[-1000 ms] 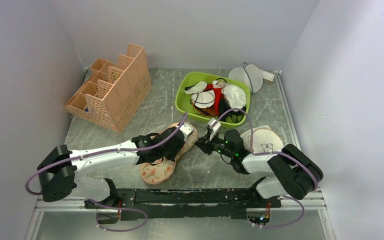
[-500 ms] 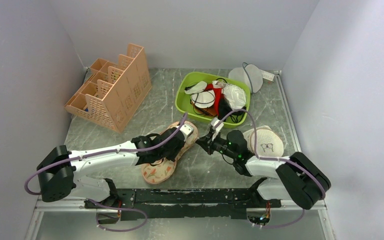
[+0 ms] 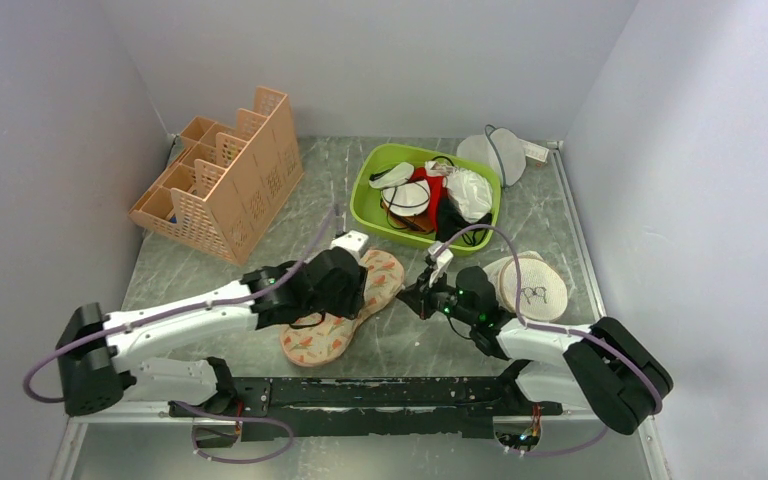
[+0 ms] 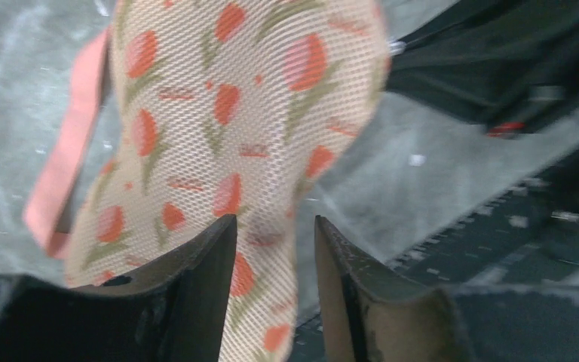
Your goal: Unzip the laundry bag and remove the bra
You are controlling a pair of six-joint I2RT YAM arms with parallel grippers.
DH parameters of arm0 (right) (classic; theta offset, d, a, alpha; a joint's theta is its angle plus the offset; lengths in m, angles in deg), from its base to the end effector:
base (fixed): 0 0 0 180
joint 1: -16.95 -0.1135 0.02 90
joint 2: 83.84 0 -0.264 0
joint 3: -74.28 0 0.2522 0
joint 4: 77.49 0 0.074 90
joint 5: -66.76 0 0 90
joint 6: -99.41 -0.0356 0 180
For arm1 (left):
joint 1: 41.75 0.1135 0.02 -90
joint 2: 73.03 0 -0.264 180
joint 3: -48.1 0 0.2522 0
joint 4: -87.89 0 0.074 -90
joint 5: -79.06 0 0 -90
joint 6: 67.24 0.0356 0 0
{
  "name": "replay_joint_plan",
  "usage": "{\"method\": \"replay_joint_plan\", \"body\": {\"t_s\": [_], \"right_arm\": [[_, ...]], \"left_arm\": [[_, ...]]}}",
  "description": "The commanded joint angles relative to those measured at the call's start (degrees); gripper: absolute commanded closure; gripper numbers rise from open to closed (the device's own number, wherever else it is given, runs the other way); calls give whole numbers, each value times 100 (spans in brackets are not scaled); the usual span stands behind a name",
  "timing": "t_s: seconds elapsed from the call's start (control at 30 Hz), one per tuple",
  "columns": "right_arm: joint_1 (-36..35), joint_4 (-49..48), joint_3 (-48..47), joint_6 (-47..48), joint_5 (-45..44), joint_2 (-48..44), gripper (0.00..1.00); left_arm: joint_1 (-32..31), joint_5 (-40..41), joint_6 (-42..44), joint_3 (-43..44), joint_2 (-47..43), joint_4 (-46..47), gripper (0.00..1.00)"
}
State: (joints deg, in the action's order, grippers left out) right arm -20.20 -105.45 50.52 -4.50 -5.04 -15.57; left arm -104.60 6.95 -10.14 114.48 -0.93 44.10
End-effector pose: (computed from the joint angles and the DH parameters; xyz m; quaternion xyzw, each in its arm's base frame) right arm 0.1570 0.1329 0.1512 -0.2520 0.7562 0.3689 0.4782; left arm 0.1283 -0.2262 0.2575 0.1875 0.9092 -0.1557 0.3375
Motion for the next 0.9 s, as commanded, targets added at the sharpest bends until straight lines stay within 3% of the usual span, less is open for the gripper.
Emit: {"method": "replay_joint_plan", "body": {"t_s": [0.0,0.1,0.27,0.5,0.7,0.87], "right_arm": [[-162,544,-110,-486,-166,-158,100],[-372,1031,-193,-625,-335,-218,100],[-566,1413,-269,-796,-338,-401,100],[-658,1384,-224,-821,-163,-462,100],[-682,720,98,-814,43,-264,100],[-799,274,35,-879,106,230,100]], "left_arm": [[-34,-969,-909,-166,-688,525,45],[-43,-1243,-1082,-191,-781,768,40],[-47,-2087,-1232,-347,-324,1667,42],[-36,-1983,-2276,-1824,-146,3249,43],[76,-1102,-1971,-1859,-148,2313,41],[651,-716,-1496,-2034,-607,1782,35]]}}
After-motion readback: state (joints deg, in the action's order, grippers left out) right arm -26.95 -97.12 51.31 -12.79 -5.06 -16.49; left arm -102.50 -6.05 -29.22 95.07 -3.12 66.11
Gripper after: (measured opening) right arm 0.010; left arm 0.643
